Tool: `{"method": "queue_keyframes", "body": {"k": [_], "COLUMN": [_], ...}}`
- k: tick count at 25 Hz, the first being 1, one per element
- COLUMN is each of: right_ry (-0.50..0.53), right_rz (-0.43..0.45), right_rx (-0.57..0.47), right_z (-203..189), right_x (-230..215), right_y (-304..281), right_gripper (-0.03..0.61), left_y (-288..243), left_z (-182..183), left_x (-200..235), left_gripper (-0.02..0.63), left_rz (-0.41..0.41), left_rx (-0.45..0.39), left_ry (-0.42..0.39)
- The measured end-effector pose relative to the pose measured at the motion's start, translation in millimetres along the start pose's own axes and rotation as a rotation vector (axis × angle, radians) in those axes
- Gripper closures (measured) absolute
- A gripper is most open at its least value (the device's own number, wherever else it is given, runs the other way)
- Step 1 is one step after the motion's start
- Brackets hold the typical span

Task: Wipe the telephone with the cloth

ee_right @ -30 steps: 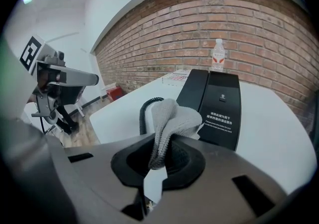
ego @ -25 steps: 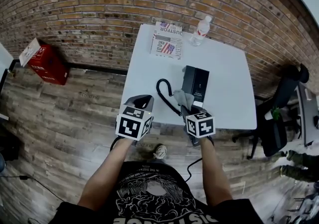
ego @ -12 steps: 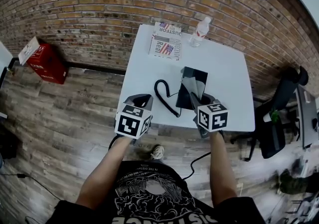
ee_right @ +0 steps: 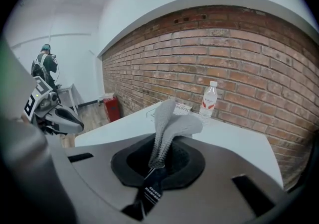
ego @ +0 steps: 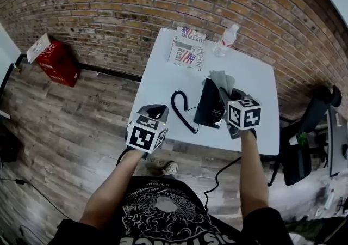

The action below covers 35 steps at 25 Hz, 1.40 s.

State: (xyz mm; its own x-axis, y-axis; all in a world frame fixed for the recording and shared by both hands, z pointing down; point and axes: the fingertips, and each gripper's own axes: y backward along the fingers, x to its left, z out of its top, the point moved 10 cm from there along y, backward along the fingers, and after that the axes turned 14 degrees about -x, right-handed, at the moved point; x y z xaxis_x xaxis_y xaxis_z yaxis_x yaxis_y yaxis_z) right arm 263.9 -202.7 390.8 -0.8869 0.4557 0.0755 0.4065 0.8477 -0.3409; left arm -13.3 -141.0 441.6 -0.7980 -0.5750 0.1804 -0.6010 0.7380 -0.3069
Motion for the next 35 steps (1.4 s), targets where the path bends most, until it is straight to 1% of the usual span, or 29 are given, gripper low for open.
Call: {"method": "queue_keyframes", "body": {"k": [5, 9, 13, 16, 20, 26, 35], "right_ry": [0.058, 0.103, 0.104, 0.101, 0.072, 0.068, 0.076], "right_rz": [0.022, 0.073, 0.128, 0.154, 0.176, 0.207, 0.231], "right_rx": [0.046, 0.121, 0.191, 0.226, 0.238, 0.247, 0.254], "right_z": [4.6, 2.0, -3.7, -4.1, -3.1, 0.0, 2.2], "right_x": [-25.7, -37.8, -44.9, -46.2, -45.9, -41.5, -30.1], "right_y": [-25.5, -47.7, -65.4, -72.9, -79.3, -88.8, -102.8], "right_gripper": [0.567, 0.568, 0.568, 0.567, 0.567, 0.566, 0.566], "left_y": [-6.8, -10.8, -13.0, -13.8, -13.2, -11.0, -4.6], "left_z": [-1.8, -1.5, -0.5, 1.4, 2.1, 3.0, -1.2], "left_x": [-3.9, -5.6, -6.1, -7.7, -6.3, -1.7, 4.8], "left_gripper": [0.607, 0.607, 0.607, 0.607, 0.607, 0.607, 0.607], "left_rz": [0.003, 0.007, 0.017, 0.02, 0.031, 0.041, 0.053], "left_rx": [0.013, 0.022, 0.031, 0.033, 0.032, 0.028, 0.036], "left_ry": [0.001, -0.006, -0.015, -0.027, -0.027, -0.027, -0.023]}}
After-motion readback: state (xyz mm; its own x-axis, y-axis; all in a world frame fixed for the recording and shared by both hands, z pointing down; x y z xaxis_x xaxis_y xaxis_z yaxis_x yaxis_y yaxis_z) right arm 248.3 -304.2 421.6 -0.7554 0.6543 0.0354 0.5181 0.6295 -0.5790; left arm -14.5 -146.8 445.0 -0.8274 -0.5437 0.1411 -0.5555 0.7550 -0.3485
